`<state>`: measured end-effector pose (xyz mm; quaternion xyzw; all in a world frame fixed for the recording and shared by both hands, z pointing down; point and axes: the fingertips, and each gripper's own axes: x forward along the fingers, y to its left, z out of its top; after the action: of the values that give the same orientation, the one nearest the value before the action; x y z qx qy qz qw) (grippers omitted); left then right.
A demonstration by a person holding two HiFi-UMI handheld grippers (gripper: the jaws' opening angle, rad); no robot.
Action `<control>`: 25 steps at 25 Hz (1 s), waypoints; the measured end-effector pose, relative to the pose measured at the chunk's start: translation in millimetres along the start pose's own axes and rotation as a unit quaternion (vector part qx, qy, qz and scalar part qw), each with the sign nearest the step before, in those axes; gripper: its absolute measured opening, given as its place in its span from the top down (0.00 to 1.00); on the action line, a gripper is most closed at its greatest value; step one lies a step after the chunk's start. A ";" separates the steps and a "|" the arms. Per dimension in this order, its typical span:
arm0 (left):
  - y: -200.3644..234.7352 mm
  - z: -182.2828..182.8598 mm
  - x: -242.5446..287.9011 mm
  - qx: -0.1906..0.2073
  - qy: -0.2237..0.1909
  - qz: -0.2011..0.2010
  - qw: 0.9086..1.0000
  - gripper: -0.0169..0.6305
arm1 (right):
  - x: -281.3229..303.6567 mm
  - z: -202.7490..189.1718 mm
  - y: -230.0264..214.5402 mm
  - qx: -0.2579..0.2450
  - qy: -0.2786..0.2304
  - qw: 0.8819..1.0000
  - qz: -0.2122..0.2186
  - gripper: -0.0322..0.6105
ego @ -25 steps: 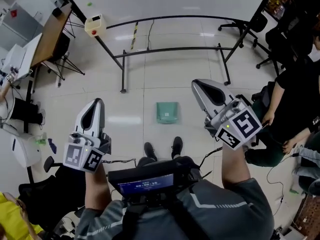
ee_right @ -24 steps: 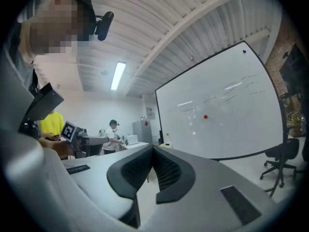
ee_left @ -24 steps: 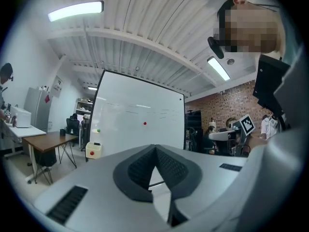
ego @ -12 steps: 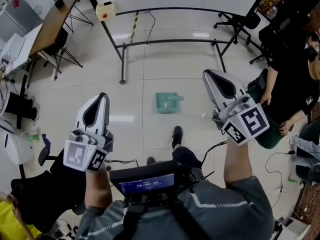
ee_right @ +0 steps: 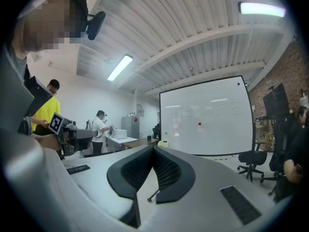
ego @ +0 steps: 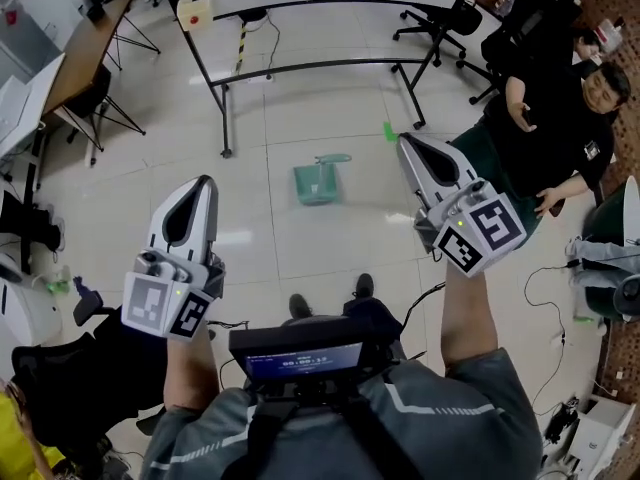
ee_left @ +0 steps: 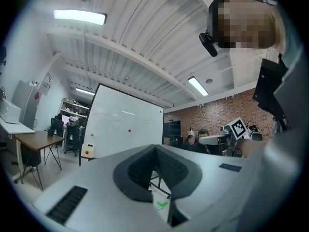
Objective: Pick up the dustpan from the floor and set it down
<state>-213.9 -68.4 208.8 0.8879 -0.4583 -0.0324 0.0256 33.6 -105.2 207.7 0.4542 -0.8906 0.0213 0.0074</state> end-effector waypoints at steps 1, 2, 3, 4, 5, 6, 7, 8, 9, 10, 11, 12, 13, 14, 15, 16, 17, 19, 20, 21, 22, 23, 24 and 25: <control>-11.9 0.1 -4.4 0.004 0.003 -0.001 1.000 0.92 | -12.6 -0.2 2.7 0.000 0.000 1.000 0.002 0.92; -23.7 -0.3 -7.3 0.009 0.005 -0.001 1.000 0.92 | -25.1 -1.0 3.7 0.005 0.000 1.000 0.004 0.93; -34.5 -0.4 -8.3 0.012 0.006 0.000 1.000 0.92 | -36.9 -1.8 2.8 0.011 -0.002 1.000 0.006 0.93; -44.4 0.1 -7.5 0.015 0.005 0.001 1.000 0.92 | -47.8 -2.5 0.5 0.017 -0.003 1.000 0.007 0.93; -54.2 0.7 -5.7 0.017 0.004 0.002 1.000 0.92 | -57.7 -3.1 -2.5 0.022 -0.003 1.000 0.007 0.93; -64.6 1.4 -3.6 0.018 0.003 0.002 1.000 0.92 | -67.2 -3.2 -5.1 0.024 -0.001 1.000 0.008 0.93; -75.6 2.0 -1.5 0.019 0.003 0.001 1.000 0.92 | -76.6 -2.6 -7.5 0.024 0.001 1.000 0.009 0.93; -86.3 2.4 0.5 0.020 0.003 0.000 1.000 0.92 | -85.8 -1.4 -9.9 0.023 0.002 1.000 0.010 0.93; -96.1 1.6 2.0 0.017 0.001 -0.001 1.000 0.92 | -94.9 -0.3 -12.6 0.023 0.000 1.000 0.010 0.93; -105.1 -0.7 2.7 0.010 -0.001 0.000 1.000 0.92 | -103.7 0.3 -15.1 0.024 -0.001 1.000 0.011 0.93; -114.2 -3.8 3.1 0.004 -0.002 0.001 1.000 0.92 | -111.9 0.3 -16.8 0.024 -0.002 1.000 0.013 0.93; -123.7 -6.8 3.6 0.000 -0.002 0.000 1.000 0.92 | -119.8 -0.2 -18.2 0.022 -0.001 1.000 0.016 0.93; -133.3 -9.1 4.6 0.000 -0.001 -0.001 1.000 0.92 | -127.4 -1.0 -19.9 0.019 0.000 1.000 0.019 0.93; -142.6 -9.8 6.4 0.005 0.001 -0.002 1.000 0.92 | -134.2 -2.0 -22.3 0.016 0.001 1.000 0.020 0.93; -150.9 -9.0 8.7 0.011 0.004 -0.003 1.000 0.92 | -140.1 -2.7 -25.7 0.015 0.002 1.000 0.019 0.93; -157.7 -8.1 10.7 0.014 0.006 -0.003 1.000 0.92 | -145.0 -3.2 -29.3 0.015 0.003 1.000 0.017 0.93; -162.7 -8.1 12.0 0.014 0.007 -0.002 1.000 0.92 | -148.9 -3.1 -32.3 0.016 0.002 1.000 0.017 0.93; -168.9 -11.9 13.2 0.006 0.006 -0.001 1.000 0.92 | -155.3 -2.2 -36.2 0.018 0.001 1.000 0.020 0.93; -170.9 -14.8 13.1 -0.002 0.004 0.000 1.000 0.92 | -157.8 -1.4 -36.9 0.020 0.000 1.000 0.023 0.93; -172.8 -16.4 13.1 -0.008 0.003 0.001 1.000 0.92 | -159.4 -0.6 -36.9 0.021 0.001 0.999 0.025 0.93; -175.0 -16.3 13.8 -0.008 0.004 0.001 1.000 0.92 | -159.8 0.0 -36.3 0.020 0.001 0.999 0.027 0.93; -177.0 -15.6 15.1 -0.003 0.007 0.000 1.000 0.92 | -159.5 0.2 -35.5 0.019 0.001 0.999 0.028 0.93; -178.9 -15.3 16.5 0.002 0.009 -0.001 1.000 0.92 | -159.4 0.1 -35.2 0.017 0.001 0.999 0.029 0.93; -181.4 -14.6 17.8 0.008 0.011 -0.003 1.000 0.92 | -160.2 -0.2 -35.7 0.015 0.000 0.999 0.029 0.93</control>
<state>-55.2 22.3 209.1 0.8895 -0.4559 -0.0189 0.0233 156.5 3.5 203.8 0.4285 -0.9029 0.0350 -0.0002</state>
